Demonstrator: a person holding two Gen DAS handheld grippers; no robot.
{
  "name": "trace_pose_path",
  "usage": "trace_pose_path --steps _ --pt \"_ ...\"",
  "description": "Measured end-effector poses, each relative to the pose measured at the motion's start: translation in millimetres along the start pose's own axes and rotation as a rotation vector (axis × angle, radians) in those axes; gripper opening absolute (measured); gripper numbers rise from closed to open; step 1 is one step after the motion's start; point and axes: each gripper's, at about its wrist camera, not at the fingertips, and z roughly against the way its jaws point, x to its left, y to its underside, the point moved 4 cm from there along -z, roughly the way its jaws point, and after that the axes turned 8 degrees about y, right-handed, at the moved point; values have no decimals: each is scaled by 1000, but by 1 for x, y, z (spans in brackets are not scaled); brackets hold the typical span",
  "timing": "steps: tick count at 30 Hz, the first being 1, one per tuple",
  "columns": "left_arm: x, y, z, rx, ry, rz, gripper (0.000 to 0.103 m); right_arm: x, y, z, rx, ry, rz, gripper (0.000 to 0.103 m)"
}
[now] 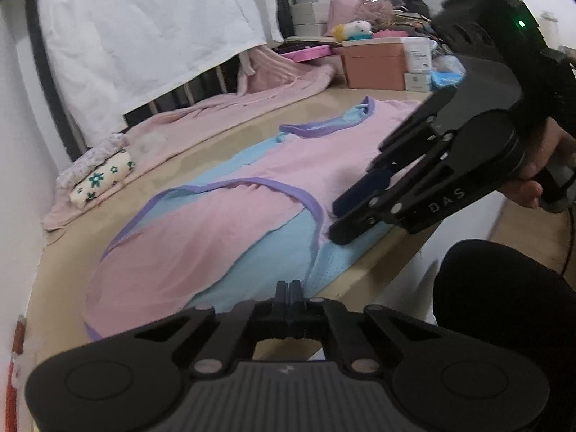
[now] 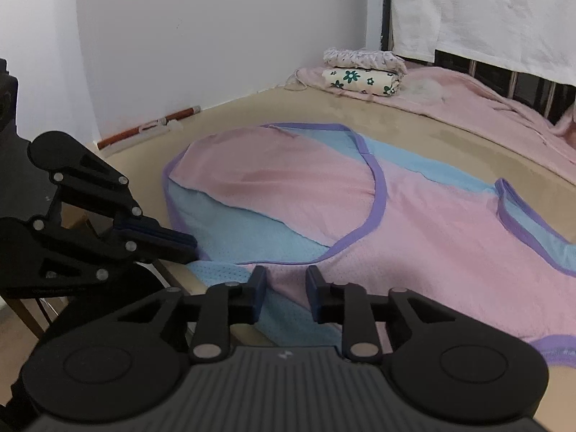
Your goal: Fold clothes
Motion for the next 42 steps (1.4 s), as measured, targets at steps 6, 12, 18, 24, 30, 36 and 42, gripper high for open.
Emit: trace_pose_path --steps 6,12,18,24,30,36,42 --pt "19 -4 12 -62 -45 174 0 -10 5 8 -8 -1 -60 26" --pt "4 -16 -13 9 36 -79 14 -9 -9 1 2 -13 -124 35" --pt "2 -12 -15 6 37 -90 14 5 -12 0 -58 25 -120 0" --pt "22 -26 -22 -31 157 76 36 2 -9 25 -220 -22 -159 0" --pt "30 -29 -43 -12 301 161 3 -6 7 17 -190 -46 -166 0" --pt "36 -14 -27 -1 253 181 0 -9 13 16 -156 -17 -165 8" --pt "56 -4 -2 1 126 278 4 -35 32 41 -135 79 -149 23"
